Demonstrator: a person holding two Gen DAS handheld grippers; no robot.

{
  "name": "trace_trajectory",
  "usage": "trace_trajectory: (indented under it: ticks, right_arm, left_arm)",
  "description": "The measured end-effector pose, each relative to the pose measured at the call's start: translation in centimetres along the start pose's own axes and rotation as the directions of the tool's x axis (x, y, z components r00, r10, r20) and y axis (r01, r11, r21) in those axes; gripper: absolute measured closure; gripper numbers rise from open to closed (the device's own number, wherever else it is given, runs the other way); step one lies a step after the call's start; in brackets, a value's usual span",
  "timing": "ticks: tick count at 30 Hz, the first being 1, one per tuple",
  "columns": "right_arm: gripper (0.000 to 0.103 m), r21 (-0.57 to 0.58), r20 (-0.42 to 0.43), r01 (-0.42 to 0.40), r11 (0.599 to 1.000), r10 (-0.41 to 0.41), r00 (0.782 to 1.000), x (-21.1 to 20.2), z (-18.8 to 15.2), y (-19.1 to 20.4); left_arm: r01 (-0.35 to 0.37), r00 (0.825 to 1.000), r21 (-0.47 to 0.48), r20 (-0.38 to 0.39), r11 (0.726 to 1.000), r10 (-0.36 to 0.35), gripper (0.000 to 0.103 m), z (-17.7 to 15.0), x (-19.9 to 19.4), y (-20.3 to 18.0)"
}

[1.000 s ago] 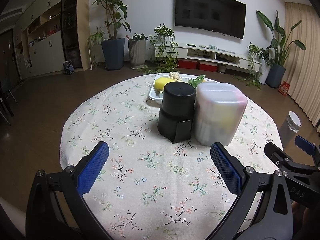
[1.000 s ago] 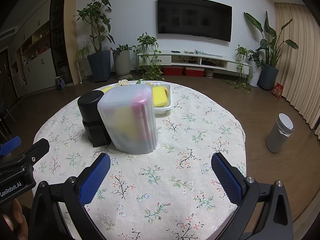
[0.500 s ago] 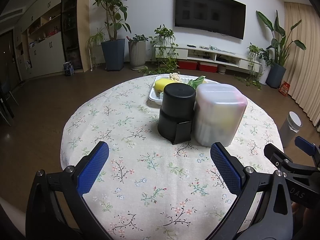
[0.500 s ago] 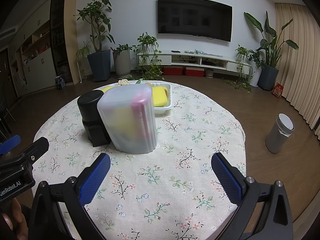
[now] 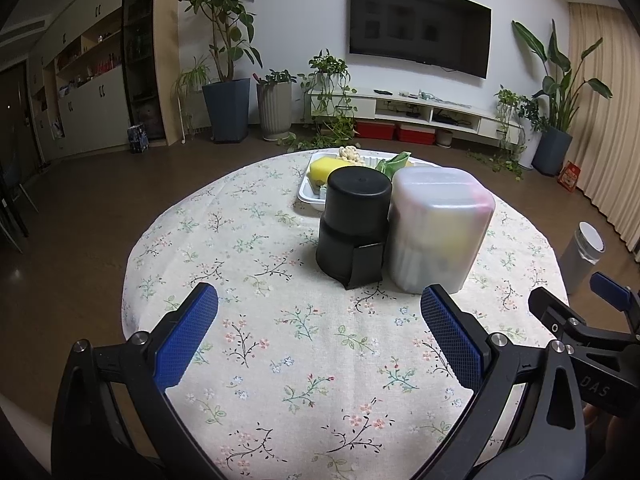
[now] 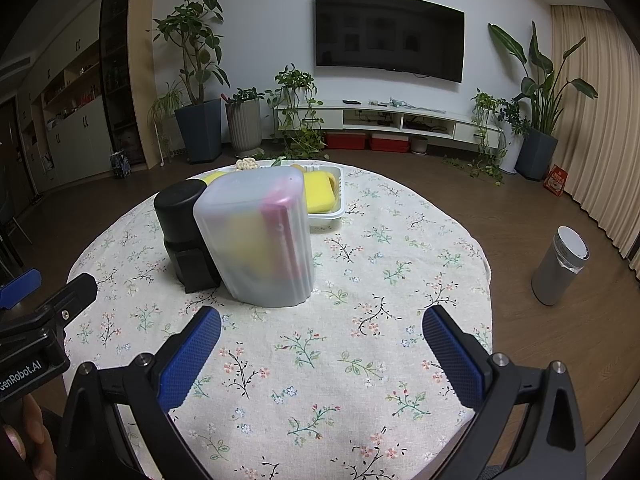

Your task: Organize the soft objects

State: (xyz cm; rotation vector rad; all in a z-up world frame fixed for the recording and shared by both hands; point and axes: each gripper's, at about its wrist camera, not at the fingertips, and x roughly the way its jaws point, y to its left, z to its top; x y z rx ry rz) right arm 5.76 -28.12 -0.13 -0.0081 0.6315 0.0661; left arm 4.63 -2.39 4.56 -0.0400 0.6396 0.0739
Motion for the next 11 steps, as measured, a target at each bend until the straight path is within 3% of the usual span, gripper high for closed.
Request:
trace_trajectory:
  ticks: [11]
  right_arm:
    - [0.000,0.001,0.000,0.002,1.000,-0.002,1.000,-0.03,-0.06,-0.09]
  left_arm:
    - [0.003,1.000,-0.009,-0.011,1.000,-0.003,0.000,0.08,0.16,0.10]
